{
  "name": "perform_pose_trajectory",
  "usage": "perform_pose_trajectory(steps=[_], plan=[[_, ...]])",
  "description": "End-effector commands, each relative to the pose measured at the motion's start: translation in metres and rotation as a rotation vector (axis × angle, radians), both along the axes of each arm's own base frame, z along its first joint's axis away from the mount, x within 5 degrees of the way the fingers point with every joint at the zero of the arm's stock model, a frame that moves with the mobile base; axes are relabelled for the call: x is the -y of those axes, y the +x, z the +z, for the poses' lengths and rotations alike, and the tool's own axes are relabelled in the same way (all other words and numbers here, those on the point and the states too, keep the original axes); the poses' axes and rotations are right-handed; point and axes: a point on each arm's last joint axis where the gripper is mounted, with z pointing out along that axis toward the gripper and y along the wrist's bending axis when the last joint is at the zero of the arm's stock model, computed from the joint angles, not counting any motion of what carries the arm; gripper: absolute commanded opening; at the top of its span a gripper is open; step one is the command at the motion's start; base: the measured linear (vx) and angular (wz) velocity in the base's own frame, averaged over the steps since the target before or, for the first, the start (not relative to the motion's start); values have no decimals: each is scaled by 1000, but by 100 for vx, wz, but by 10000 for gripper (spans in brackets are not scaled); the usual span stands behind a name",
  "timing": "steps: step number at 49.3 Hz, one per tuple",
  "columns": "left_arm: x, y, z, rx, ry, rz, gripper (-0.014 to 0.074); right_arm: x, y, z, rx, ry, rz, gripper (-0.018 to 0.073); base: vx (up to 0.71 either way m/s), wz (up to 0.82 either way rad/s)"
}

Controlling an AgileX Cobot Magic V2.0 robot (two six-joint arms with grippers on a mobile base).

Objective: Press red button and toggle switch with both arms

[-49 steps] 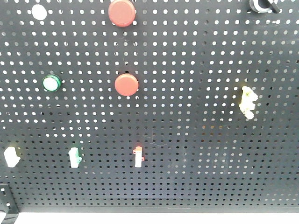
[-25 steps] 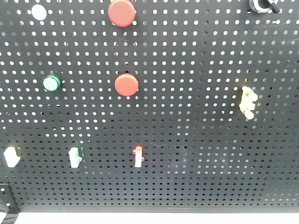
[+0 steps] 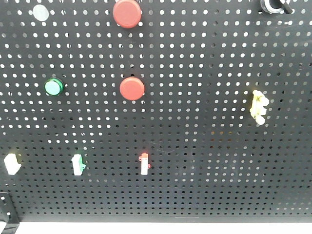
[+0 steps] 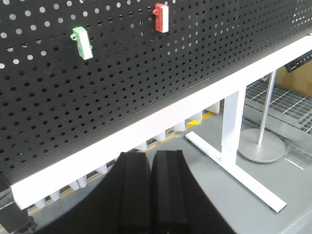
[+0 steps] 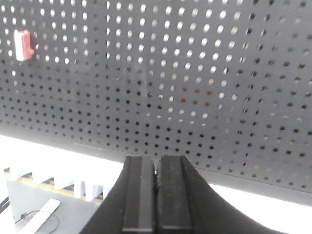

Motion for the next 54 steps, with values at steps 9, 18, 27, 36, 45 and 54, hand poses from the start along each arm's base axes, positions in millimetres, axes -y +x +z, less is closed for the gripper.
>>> perform_pose_trajectory(steps=[9,18,27,36,45,54], plan=[[-3,6,8,95,-25,80,1,3,1,12,50,16,-37,-3,0,0],[-12,20,-11,197,-16,252,1,3,1,12,50,16,-37,-3,0,0],[-20,17,-52,337,-71,351,1,3,1,12,50,16,-37,-3,0,0],[-25,4,-86,514,-154,377,1,3,1,12,50,16,-37,-3,0,0],[-25,5,-92,444,-116,373,1,3,1,12,49,16,-36,-3,0,0],[-24,6,-99,366,-82,369,1,3,1,12,48,16,-35,-3,0,0]])
